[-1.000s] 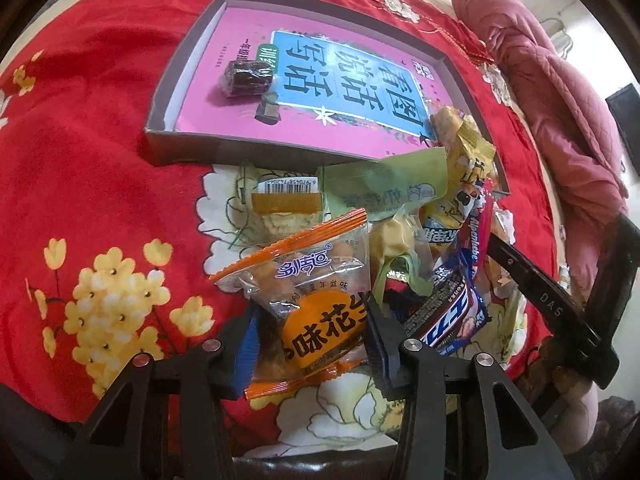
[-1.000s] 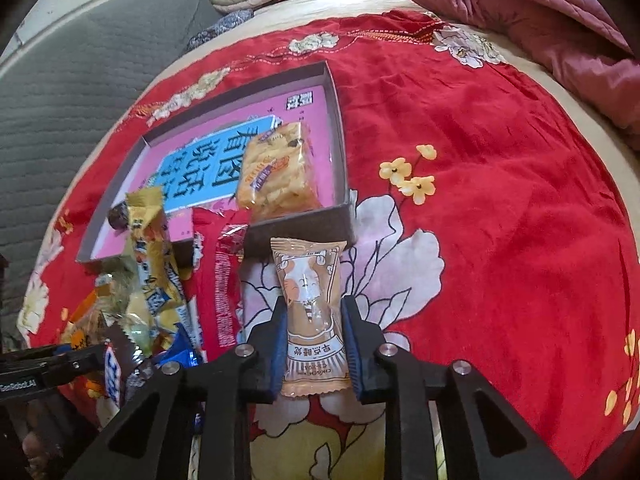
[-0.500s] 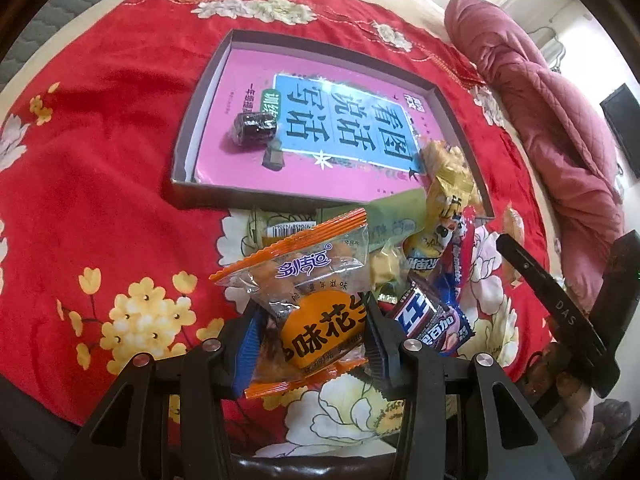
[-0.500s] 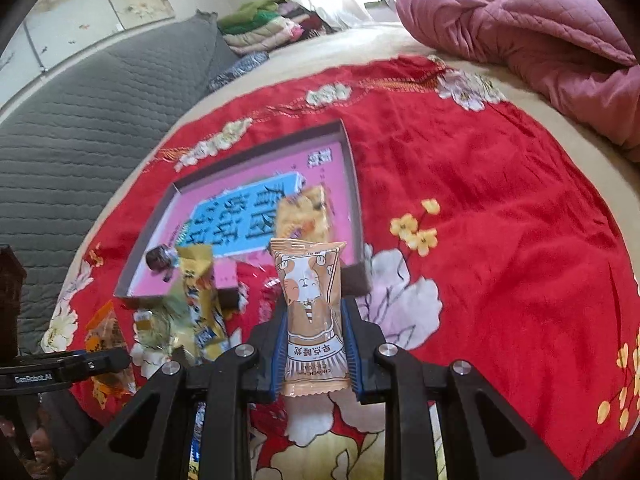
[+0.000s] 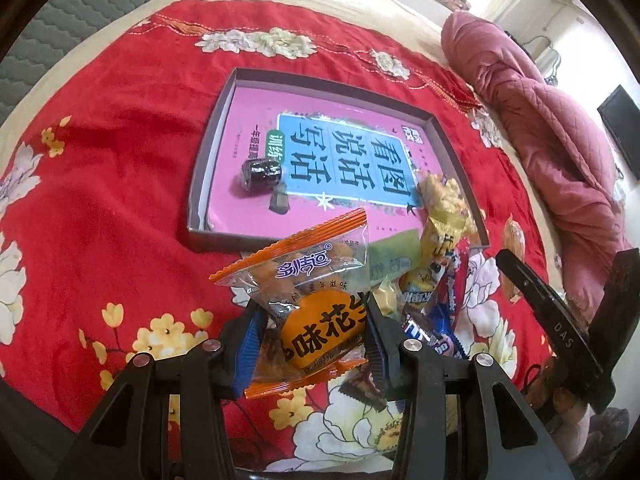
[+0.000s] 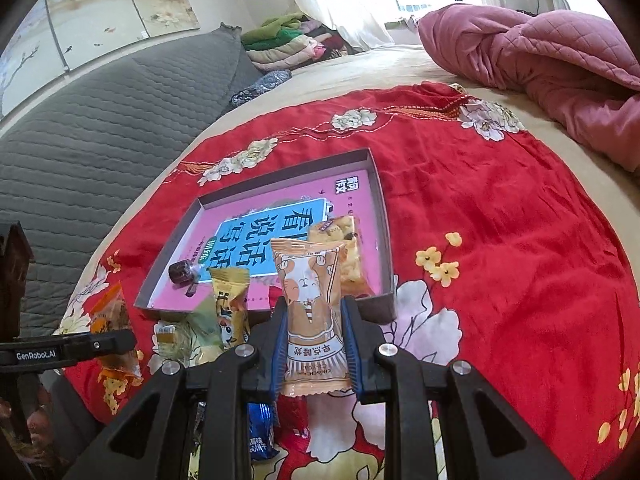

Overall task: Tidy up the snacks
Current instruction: 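Carry the beige cake into the tray with the right tool while the left tool carries the peanut bag there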

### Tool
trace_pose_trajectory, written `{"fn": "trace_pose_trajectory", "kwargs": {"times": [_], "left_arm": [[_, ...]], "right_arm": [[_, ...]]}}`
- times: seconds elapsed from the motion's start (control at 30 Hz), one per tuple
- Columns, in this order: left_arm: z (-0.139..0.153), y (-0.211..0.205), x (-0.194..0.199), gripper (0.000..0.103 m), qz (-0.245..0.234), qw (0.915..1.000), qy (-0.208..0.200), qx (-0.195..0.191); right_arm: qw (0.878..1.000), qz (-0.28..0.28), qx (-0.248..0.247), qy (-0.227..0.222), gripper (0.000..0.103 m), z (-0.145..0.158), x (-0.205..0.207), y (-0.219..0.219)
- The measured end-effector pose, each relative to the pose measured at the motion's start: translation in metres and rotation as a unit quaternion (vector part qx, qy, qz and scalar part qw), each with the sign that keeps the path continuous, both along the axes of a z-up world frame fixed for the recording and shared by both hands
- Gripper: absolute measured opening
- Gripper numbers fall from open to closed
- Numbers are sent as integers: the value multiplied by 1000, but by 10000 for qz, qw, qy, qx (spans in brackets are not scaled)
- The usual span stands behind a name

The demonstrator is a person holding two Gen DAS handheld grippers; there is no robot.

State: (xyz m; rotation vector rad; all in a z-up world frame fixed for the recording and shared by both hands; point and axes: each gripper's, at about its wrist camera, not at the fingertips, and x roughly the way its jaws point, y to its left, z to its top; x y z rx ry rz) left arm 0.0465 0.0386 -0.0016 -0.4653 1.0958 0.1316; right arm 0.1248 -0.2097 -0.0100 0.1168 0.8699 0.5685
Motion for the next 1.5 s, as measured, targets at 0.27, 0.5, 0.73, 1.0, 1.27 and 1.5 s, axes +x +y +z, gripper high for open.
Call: {"fn": "trace_pose_trajectory", "kwargs": {"times": [0.27, 0.5, 0.73, 1.0, 1.27, 1.5], "left_arm": [[5, 10, 8, 48, 91, 9999, -129, 41], [7, 20, 15, 48, 208, 9995, -221, 27], [6, 27, 24, 48, 298, 9992, -262, -12], [7, 32, 37, 48, 385, 9986, -356, 1], [8, 30, 49, 48, 381, 9985, -380, 20], [7, 30, 56, 48, 409, 9984, -380, 44]], "right_arm": [[9998, -19, 57, -194, 25, 7, 3, 1], [9995, -16, 74, -301, 25, 10, 11, 4], [9992, -55, 159, -364, 25, 13, 20, 6], [9986, -144, 306, -401, 25, 17, 28, 1], [9981, -156, 341, -489, 25, 21, 39, 4], [9979, -133, 360, -528, 25, 21, 48, 8]]}}
